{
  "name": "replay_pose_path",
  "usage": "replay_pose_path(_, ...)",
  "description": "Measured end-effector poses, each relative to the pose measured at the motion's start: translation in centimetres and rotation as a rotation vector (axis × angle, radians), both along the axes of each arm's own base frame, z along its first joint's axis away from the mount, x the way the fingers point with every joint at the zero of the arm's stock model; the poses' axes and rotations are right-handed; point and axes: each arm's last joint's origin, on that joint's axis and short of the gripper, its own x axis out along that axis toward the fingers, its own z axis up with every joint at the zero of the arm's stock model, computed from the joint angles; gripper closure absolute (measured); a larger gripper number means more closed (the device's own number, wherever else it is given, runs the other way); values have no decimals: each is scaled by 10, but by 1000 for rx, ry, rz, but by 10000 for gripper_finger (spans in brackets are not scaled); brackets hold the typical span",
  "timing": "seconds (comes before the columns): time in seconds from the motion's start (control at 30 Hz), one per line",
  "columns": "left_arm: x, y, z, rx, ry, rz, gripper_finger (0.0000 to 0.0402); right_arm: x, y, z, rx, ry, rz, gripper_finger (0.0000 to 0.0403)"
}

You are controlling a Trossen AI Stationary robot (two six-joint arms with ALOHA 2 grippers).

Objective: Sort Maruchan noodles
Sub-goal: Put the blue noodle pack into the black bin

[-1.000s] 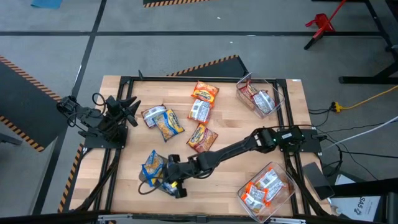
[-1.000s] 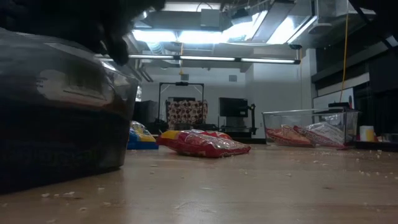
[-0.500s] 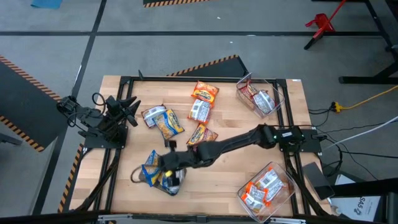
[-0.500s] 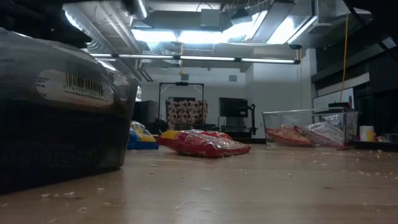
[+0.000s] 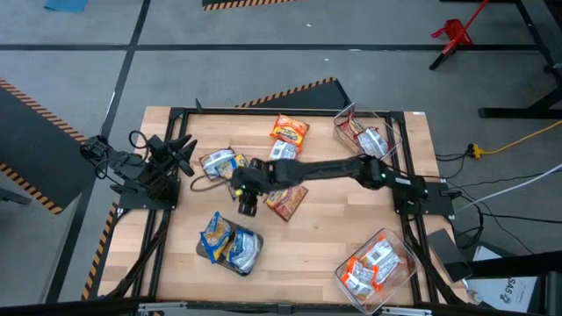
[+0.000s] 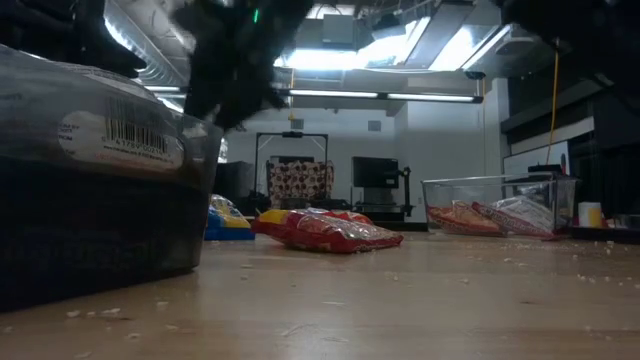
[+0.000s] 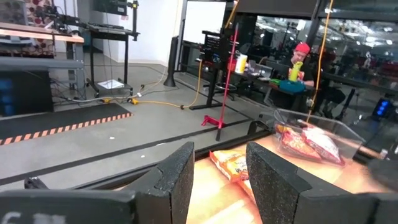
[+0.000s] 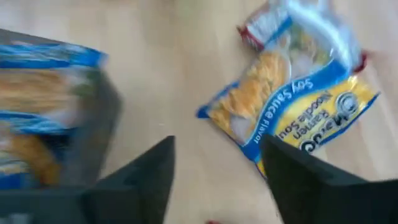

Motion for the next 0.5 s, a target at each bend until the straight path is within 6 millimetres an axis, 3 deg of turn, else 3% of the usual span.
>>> replay_pose_path(0.23,-1,0,0,1,0,24,262,5,-43,-46,-12,154,-68,79)
replay_pose_path(0.5,-1,1,0,5,4,51,262,8,-65,-76,-48,224,-56,54)
